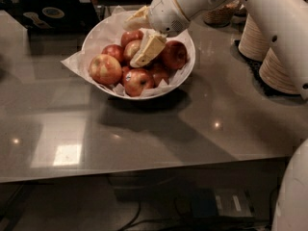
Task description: Pick apple from white bowl
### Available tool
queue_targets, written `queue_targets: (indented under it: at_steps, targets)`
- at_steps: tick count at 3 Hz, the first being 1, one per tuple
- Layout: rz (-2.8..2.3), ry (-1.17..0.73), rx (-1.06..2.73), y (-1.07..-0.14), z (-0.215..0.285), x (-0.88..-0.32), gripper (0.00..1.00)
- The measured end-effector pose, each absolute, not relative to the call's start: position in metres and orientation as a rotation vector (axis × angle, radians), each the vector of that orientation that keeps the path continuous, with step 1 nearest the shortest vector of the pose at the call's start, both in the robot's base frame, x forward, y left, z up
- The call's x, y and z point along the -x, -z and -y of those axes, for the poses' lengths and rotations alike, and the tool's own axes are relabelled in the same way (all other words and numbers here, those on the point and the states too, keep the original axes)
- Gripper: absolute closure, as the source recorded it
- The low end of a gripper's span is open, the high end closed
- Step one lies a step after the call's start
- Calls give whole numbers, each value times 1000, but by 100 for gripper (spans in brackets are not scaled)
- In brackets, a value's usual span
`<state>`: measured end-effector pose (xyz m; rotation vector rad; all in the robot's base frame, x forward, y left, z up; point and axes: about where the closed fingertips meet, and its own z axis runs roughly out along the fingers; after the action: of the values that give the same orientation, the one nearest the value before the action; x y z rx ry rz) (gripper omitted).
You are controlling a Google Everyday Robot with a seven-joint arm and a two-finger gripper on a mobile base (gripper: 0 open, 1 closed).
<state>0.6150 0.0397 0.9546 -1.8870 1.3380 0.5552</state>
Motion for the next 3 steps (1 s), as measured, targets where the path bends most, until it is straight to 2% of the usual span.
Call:
queue_targets:
  at_steps: [1,3]
  targets:
    - [-1343,-646,1887,-947,-43,-611,27]
    - [-1360,-668,1883,-946,-41,-611,26]
